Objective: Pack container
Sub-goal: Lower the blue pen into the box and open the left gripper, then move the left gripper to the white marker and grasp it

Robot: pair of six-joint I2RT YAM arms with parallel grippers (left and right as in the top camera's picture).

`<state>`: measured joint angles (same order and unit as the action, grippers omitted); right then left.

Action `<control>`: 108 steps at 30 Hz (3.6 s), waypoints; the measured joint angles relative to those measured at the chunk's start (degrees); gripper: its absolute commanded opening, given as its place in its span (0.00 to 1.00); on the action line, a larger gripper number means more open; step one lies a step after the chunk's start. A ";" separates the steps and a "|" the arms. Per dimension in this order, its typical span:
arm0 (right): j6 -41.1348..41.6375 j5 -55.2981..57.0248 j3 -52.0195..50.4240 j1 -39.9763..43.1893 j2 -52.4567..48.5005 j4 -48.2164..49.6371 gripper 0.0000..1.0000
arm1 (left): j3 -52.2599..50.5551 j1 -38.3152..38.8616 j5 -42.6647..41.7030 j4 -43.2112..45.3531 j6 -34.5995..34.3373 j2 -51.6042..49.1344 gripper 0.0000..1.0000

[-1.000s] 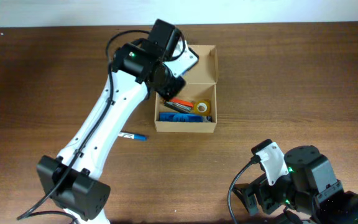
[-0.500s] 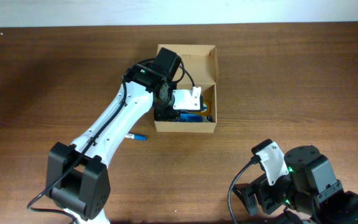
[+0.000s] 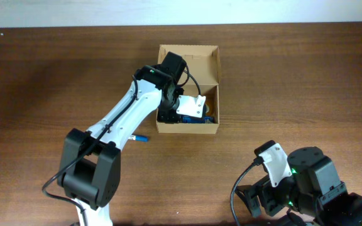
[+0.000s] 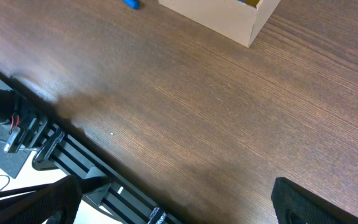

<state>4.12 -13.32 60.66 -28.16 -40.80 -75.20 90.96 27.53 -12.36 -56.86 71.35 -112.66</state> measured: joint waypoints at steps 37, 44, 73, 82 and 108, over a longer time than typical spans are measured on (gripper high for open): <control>-0.04 0.00 0.00 0.00 0.00 0.00 0.99 | 0.28 -1.20 9.62 14.23 -2.32 -4.59 0.43; 0.00 0.00 0.00 0.00 0.00 -0.02 0.99 | 1.55 3.41 10.86 13.49 -9.66 6.80 0.44; 0.00 0.02 0.00 0.00 0.00 -0.07 0.99 | -13.99 -12.13 25.51 -9.40 -100.19 26.56 0.02; -0.04 0.02 0.00 0.00 0.00 -0.04 0.99 | -31.91 -13.00 21.44 13.20 -113.04 26.64 0.23; -0.02 0.04 0.00 0.00 0.00 0.00 0.99 | -33.73 -20.92 13.00 16.04 -143.62 12.68 0.99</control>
<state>4.10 -13.28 60.66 -28.16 -40.80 -75.20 57.23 6.61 0.64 -40.82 -72.27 -99.98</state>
